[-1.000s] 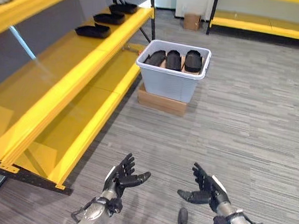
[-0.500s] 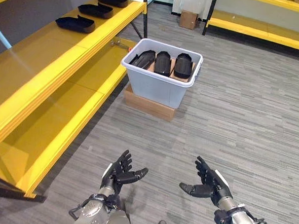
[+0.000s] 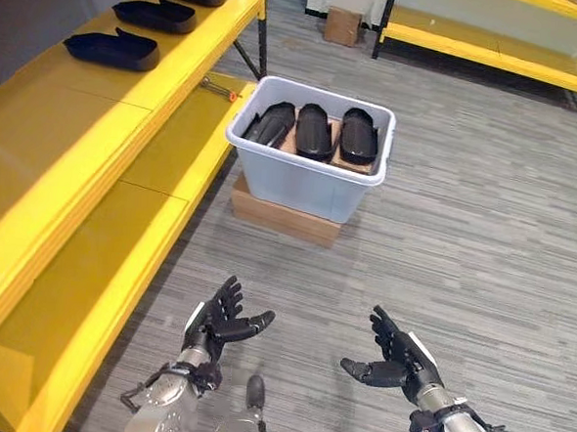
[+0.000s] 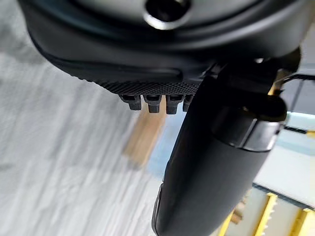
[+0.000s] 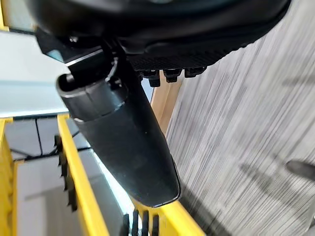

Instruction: Move parts from the plastic box to the shelf.

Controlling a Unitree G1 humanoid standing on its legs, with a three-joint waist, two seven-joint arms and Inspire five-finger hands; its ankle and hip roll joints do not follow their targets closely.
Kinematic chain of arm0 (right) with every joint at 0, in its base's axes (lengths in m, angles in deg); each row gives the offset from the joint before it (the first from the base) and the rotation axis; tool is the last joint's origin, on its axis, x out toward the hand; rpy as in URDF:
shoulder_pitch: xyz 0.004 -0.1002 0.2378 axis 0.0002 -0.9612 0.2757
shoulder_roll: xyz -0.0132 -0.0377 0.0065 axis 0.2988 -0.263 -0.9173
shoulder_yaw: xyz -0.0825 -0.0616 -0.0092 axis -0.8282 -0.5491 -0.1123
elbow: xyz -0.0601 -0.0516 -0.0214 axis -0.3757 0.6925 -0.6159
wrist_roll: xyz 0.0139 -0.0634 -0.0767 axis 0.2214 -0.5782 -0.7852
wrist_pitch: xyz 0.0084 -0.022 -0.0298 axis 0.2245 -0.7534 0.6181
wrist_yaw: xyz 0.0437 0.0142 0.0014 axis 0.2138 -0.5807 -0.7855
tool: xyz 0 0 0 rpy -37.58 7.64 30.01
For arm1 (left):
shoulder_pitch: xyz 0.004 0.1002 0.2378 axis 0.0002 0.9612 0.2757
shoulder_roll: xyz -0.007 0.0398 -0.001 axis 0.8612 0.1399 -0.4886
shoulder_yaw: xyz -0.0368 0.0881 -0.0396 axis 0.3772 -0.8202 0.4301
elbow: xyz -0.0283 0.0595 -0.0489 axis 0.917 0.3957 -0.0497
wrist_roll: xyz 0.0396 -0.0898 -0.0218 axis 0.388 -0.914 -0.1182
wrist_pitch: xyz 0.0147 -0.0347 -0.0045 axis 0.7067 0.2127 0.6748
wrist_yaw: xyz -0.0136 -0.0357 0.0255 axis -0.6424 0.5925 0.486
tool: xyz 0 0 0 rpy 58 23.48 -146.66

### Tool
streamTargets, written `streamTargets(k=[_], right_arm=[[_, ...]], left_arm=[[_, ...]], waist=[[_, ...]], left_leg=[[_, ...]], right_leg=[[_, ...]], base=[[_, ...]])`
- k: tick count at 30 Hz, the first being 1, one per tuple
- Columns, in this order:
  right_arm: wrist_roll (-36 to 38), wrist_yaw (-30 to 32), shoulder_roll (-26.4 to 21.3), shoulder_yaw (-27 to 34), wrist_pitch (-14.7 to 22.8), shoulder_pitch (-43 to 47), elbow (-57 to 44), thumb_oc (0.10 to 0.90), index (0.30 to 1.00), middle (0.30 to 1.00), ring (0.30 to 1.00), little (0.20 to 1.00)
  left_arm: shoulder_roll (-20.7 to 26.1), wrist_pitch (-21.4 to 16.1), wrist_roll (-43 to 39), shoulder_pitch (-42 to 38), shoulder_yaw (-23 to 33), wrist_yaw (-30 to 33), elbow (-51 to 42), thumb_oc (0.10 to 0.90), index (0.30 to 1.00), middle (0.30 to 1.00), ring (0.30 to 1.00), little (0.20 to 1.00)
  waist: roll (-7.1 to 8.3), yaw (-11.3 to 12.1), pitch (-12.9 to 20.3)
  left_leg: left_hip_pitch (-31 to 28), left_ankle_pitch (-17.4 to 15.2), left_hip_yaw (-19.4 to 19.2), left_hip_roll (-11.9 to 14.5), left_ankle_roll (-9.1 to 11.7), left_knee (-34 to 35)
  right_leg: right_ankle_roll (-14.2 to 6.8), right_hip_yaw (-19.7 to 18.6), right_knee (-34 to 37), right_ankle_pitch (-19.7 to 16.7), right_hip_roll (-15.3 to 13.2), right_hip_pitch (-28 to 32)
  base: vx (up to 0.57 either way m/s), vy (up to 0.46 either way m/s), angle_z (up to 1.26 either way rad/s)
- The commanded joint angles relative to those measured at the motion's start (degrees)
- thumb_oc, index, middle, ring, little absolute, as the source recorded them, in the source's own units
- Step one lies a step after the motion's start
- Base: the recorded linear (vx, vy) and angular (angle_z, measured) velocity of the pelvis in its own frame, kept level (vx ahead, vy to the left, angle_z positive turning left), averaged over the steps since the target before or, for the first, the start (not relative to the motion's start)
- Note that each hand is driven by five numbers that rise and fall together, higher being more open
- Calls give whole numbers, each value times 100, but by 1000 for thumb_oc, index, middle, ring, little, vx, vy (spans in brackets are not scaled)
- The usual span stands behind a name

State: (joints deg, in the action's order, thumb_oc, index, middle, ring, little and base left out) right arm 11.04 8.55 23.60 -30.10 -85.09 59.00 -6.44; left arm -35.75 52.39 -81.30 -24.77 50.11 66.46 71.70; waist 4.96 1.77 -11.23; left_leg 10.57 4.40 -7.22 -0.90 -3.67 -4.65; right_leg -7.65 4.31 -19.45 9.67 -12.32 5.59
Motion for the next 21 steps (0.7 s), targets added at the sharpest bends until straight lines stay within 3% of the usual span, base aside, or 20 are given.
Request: streamTargets(k=[1,3,4,5,7,8,10,11,14,18,21], right_arm=[[-44,-45,-68,77,393,188,-485,900,1000,1000,1000,1000],[-78,-55,-67,52,389,166,-488,900,1000,1000,1000,1000],[-15,-64,-58,44,383,131,-486,900,1000,1000,1000,1000],[-14,-65,-60,43,383,130,-486,900,1000,1000,1000,1000],[128,-45,-74,66,401,61,-507,900,1000,1000,1000,1000],[129,-45,-76,65,401,58,-509,900,1000,1000,1000,1000],[80,-24,-93,85,404,56,-497,900,1000,1000,1000,1000],[46,-14,-111,81,400,81,-513,900,1000,1000,1000,1000],[-53,-48,-178,115,381,44,-624,900,1000,1000,1000,1000],[-93,-77,-209,155,375,-17,-632,900,1000,1000,1000,1000],[-19,-87,-255,200,403,-44,-621,900,1000,1000,1000,1000]], left_arm=[[200,-505,75,68,-87,-6,-679,900,1000,1000,1000,1000],[220,-505,112,71,-105,-7,-680,900,1000,1000,1000,1000],[235,-509,116,61,-136,-38,-659,900,1000,1000,1000,1000],[233,-510,116,62,-136,-39,-658,900,1000,1000,1000,1000],[253,-507,74,140,-129,-106,-627,900,1000,1000,1000,1000],[251,-507,74,142,-129,-106,-628,900,1000,1000,1000,1000],[223,-486,83,183,-105,-141,-601,900,1000,1000,1000,1000],[204,-485,114,169,-98,-148,-568,900,1000,1000,1000,1000],[227,-492,169,181,-80,-233,-583,900,1000,1000,1000,1000],[101,-460,193,208,-109,-305,-461,900,1000,1000,1000,1000],[-4,-468,150,201,-128,-295,-462,900,1000,1000,1000,1000]], waist=[[-92,-39,301],[-259,-144,151],[-394,-260,69],[-376,-279,45],[-426,-338,21],[-438,-357,-3],[-424,-358,23],[-411,-376,7],[-340,-393,-23],[-229,-456,123],[-294,-526,293]], left_leg=[[-12,-601,214,224,38,-385],[-347,-723,214,203,-49,-307],[-653,-754,241,174,-54,-166],[-687,-760,254,150,-54,-157],[-1020,-879,220,102,22,-16],[-1051,-883,242,113,27,-11],[-1253,-1003,212,90,93,80],[-1386,-1085,208,92,155,113],[-1614,-1303,228,108,282,62],[-2051,-1519,290,194,428,35],[-2273,-1402,352,491,608,-8]], right_leg=[[-84,-95,-1141,-1780,488,-489],[-95,11,-1693,-1730,532,-957],[-39,181,-1678,-1406,677,-1465],[-41,191,-1709,-1368,650,-1441],[126,730,-560,-895,398,-1552],[129,757,-530,-898,408,-1498],[107,936,543,-1002,232,-1658],[24,974,1223,-1230,176,-1654],[-178,1000,1954,-1675,-67,-1604],[-207,812,2134,-1891,-21,-1413],[-63,900,1954,-1796,227,-1291]], base=[[257,295,12],[328,289,7],[300,214,3],[321,164,11],[326,47,22],[318,-10,9],[277,-60,5],[305,-93,-5],[308,-118,-2],[350,-144,35],[334,-218,35]])
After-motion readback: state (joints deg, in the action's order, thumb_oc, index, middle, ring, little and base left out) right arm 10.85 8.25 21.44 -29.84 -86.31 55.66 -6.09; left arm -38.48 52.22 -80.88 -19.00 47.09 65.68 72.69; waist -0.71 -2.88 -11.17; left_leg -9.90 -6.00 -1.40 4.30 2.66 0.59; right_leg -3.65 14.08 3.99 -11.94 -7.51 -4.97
